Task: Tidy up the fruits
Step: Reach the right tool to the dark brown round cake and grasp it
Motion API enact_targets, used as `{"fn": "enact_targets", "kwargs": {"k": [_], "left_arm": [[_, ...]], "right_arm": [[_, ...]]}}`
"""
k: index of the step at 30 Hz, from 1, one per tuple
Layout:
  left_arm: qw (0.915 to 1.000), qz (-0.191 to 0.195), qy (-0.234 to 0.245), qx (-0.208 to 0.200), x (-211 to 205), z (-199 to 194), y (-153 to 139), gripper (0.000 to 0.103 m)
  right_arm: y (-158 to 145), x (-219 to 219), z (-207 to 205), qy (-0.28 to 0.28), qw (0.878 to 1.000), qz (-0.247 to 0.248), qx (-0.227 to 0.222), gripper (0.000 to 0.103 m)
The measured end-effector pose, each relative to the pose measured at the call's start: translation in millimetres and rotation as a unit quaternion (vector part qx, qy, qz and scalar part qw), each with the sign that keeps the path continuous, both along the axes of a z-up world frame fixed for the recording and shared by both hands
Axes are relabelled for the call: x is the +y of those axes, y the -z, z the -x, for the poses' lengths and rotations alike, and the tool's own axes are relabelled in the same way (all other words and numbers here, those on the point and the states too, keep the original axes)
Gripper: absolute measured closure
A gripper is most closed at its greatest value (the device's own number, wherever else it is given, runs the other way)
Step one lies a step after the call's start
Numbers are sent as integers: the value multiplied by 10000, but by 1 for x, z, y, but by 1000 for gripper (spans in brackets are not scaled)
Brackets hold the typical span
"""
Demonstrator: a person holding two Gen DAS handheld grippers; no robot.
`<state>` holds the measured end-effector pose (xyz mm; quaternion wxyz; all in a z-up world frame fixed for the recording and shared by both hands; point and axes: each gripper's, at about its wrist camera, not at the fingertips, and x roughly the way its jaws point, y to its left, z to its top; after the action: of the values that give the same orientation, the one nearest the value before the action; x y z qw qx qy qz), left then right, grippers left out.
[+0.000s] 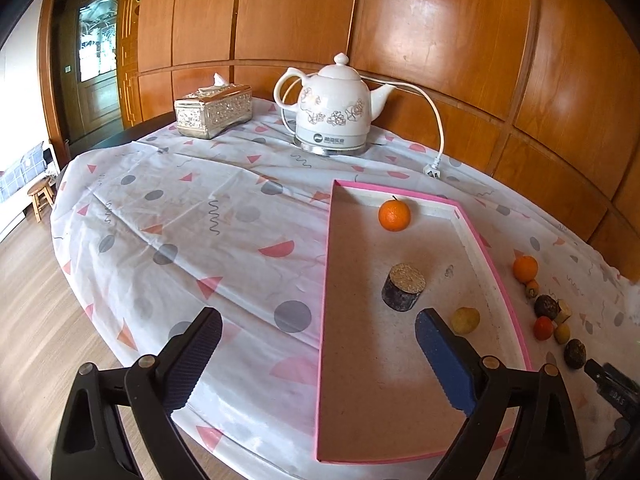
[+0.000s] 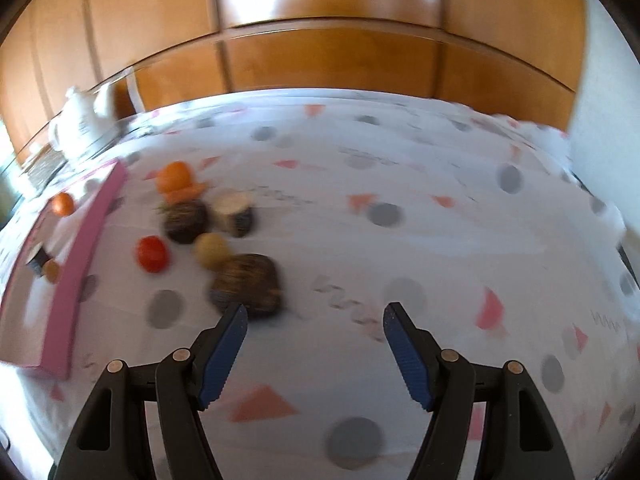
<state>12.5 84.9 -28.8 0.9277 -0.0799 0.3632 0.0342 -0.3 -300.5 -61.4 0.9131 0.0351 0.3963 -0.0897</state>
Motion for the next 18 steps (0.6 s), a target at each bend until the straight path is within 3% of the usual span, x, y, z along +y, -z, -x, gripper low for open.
{"fn": "enact_targets", "kwargs": {"k": [6, 10, 18], "left_arm": [[10000, 22, -69, 31, 5, 0, 1, 5], [9999, 17, -99, 82, 6, -1, 3, 5], [9999, 5, -66, 158, 4, -1, 8, 5]], "right_arm": [[4, 29, -28, -886, 9947, 388, 361, 31], [13, 31, -39, -938, 9909, 733, 625, 32], [17, 33, -49, -1179, 9877, 709, 738, 51]]}}
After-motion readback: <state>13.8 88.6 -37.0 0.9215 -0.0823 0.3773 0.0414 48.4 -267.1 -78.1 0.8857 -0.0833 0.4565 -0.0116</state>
